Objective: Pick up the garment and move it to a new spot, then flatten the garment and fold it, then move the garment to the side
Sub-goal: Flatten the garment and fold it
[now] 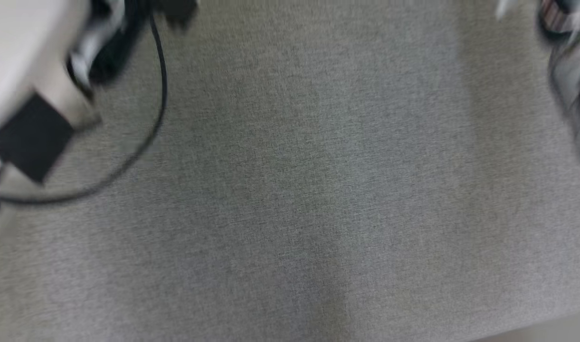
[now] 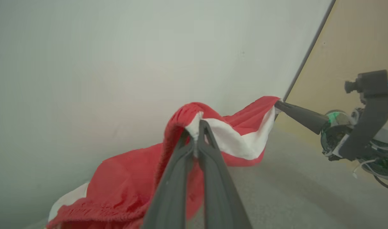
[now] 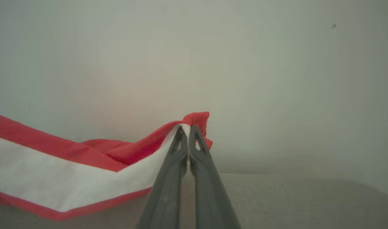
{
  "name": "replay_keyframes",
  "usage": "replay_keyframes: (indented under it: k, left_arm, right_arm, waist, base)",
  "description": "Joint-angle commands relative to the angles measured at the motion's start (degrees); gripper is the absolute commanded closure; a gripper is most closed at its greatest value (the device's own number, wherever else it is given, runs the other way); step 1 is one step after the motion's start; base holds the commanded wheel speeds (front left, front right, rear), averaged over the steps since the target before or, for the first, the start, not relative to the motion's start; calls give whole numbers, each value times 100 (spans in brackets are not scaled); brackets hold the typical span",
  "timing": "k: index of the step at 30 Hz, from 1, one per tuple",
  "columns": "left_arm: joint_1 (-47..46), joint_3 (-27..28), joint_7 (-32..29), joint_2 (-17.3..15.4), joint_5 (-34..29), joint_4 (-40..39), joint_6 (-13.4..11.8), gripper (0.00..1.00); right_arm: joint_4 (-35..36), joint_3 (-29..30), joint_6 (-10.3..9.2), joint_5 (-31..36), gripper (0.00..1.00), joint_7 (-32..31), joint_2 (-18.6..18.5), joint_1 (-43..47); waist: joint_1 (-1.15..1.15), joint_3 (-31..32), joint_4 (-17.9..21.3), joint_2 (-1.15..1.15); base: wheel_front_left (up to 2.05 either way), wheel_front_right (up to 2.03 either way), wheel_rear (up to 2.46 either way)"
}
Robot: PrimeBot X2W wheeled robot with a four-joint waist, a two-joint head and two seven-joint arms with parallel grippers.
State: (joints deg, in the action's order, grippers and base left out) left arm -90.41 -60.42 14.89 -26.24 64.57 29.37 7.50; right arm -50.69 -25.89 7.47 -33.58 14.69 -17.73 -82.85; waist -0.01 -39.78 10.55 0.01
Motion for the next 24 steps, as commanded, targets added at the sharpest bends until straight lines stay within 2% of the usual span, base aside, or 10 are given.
replay_keyframes:
  k: [1,4,6,7,12,15,20,24]
  left_arm:
    - [654,273,35,-61,-247,-336,-10,100]
    - [1707,496,31,-49,-768,-794,-86,100]
    - [2426,787,31,0,-995,-1153,-178,100]
    - [2426,787,31,0,-995,-1153,-178,100]
    - [4105,1125,33,-63,-1580,-1831,-367,100]
    - [5017,1251,33,-47,-1845,-2094,-367,100]
    - [6404,1476,33,138,-2092,-2435,-326,100]
    - [7454,1625,33,290,-2298,-2579,-274,100]
  right_arm:
    - [262,-171,6,-92,100,44,-167,688]
    - [645,-328,6,-181,100,51,-353,1643]
    - [946,-359,6,-233,100,51,-423,2265]
    - [946,-359,6,-233,100,51,-423,2265]
    - [1570,-303,6,-356,100,54,-576,3659]
    - [1860,-257,6,-429,100,47,-663,4420]
    - [2312,89,6,-579,100,-36,-859,5616]
    - [2844,598,6,-528,100,-227,-937,6818]
  waist:
    - [1,577,-210,-1]
    - [1,928,-249,-1]
    - [1,1176,-236,-1]
    - [1,1176,-236,-1]
    - [1,1771,-116,-1]
    - [1,2082,-75,-1]
    - [1,2526,-71,-1]
    - [1,2884,-125,-1]
  base:
    - [0,0,0]
    - [0,0,0]
    - [0,0,0]
    - [0,0,0]
    - [0,0,0]
    - [0,0,0]
    - [0,0,0]
    - [0,0,0]
